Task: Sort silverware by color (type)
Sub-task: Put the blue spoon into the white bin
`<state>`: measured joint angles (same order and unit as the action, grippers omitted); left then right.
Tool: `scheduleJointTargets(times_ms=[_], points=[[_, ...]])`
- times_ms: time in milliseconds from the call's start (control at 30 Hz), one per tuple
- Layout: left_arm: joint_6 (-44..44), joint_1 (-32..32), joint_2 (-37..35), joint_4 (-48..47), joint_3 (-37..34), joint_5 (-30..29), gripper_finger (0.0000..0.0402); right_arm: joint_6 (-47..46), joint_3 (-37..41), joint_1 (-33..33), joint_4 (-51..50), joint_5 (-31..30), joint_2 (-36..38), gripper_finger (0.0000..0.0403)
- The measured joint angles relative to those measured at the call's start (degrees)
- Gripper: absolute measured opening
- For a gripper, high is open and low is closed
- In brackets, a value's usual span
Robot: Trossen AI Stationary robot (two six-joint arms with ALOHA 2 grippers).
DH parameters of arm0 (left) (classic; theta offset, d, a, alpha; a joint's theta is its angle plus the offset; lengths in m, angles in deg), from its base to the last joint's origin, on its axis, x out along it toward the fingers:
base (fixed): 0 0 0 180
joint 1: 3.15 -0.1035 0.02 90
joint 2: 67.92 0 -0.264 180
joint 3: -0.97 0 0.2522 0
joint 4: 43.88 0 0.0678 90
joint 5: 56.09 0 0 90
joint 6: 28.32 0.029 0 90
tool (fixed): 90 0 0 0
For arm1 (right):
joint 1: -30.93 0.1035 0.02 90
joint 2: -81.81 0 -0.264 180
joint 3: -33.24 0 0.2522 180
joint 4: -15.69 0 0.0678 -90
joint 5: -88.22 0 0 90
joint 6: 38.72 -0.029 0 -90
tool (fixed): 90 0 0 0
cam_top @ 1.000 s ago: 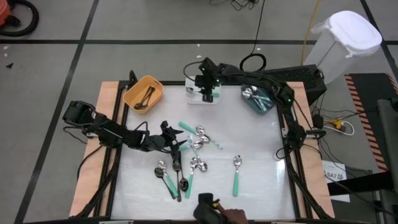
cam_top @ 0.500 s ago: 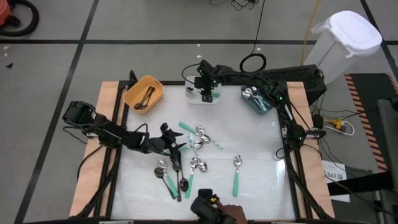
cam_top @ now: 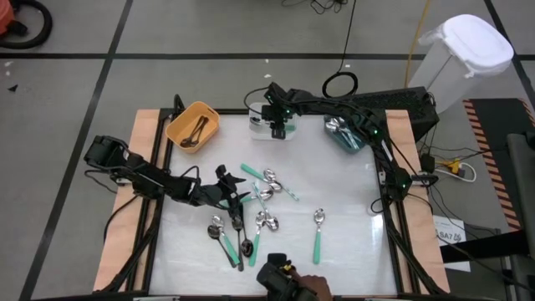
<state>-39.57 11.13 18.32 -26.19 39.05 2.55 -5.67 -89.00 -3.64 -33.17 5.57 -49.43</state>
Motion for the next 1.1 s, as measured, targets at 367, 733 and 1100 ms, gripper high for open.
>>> scheduleJointTargets(times_ms=[367, 733, 1100], points=[[0.6, -0.6, 0.0, 0.0, 0.0, 0.0, 0.0232, 0.2, 0.0, -0.3, 0.2, -0.3, 0.0, 0.0033], [1.4, -1.6, 0.0, 0.1, 0.0, 0.0, 0.0232, 0.7, 0.0, 0.9, -2.0, -6.1, 2.3, 0.0038], [1.6, -1.6, 0.0, 0.1, 0.0, 0.0, 0.0232, 0.6, -0.8, 1.4, -8.5, -9.0, 3.4, 0.0037]])
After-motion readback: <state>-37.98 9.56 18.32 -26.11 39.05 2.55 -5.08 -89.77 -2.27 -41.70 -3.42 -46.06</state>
